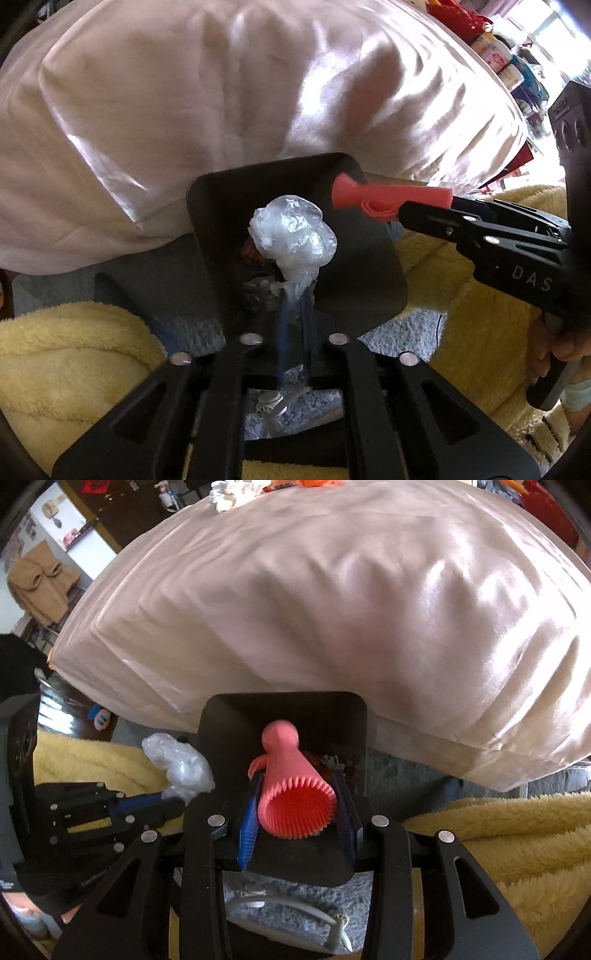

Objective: Collect trash
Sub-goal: 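Lower the plastic bag and pink megaphone into the black bin and open both tools, then grasp the white tissue with the left tool while the right tool grasps the orange cone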

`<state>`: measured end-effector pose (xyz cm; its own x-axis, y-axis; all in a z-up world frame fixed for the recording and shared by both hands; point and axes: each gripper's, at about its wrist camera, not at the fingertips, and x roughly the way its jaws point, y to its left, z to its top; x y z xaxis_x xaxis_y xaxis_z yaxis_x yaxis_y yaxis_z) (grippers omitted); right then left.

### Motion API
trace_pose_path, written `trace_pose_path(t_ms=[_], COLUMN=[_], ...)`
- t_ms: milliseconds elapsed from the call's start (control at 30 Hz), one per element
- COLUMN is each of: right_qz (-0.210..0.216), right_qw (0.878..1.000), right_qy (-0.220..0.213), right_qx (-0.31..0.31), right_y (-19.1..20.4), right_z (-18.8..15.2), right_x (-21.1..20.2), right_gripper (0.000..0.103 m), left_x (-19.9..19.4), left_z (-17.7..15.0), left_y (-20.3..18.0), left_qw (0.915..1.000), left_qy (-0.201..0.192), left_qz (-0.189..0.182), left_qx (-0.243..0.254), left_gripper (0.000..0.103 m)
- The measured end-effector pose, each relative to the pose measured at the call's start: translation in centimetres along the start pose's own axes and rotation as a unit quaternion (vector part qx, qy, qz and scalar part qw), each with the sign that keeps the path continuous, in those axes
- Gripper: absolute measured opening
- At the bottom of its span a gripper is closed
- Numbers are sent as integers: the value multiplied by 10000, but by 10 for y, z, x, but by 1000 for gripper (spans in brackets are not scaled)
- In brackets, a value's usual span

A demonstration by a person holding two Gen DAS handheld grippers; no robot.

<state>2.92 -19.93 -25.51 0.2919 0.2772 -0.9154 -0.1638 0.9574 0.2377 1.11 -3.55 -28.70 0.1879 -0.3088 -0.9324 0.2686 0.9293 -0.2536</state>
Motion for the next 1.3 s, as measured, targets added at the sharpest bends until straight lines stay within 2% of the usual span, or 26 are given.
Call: trace_pose_path(t_ms=[33, 100, 200, 233, 433, 533, 867, 1067, 1300], right_qz=[22, 77, 17, 0, -275, -318, -383, -365, -334], right_qw=[10000, 9999, 9998, 9998, 9977, 9958, 9907, 9906, 9907], right_qy=[26, 30, -44, -73, -562, -790, -1237, -1286, -1316], right_qx=[32, 87, 184, 206, 272, 342, 422, 278, 126], right_y=[-1, -4, -11, -14, -31, -38, -48, -42, -37], right_z=[2, 4, 8, 9, 30, 44, 97, 134, 179], right_x=[2, 4, 0, -2, -37, -54, -83, -77, -59], right_gripper=[46, 58, 64, 69, 96, 99, 99, 99, 99], left_x=[-1, 0, -4, -7, -29, -46, -93, -99, -91], left_z=[0, 3, 4, 5, 18, 30, 81, 119, 174], left_y=[2, 2, 4, 5, 13, 20, 35, 47, 58], left_qw=[10000, 9999, 9995, 9993, 9974, 9959, 9896, 9876, 9878], left_qy=[-6, -22, -113, -152, -406, -600, -1163, -1330, -1336], left_qz=[30, 116, 285, 331, 601, 675, 801, 770, 724], left_qx=[-8, -14, 0, 14, -16, -102, -266, -330, -340], left_gripper=[29, 40, 59, 67, 88, 93, 93, 93, 93])
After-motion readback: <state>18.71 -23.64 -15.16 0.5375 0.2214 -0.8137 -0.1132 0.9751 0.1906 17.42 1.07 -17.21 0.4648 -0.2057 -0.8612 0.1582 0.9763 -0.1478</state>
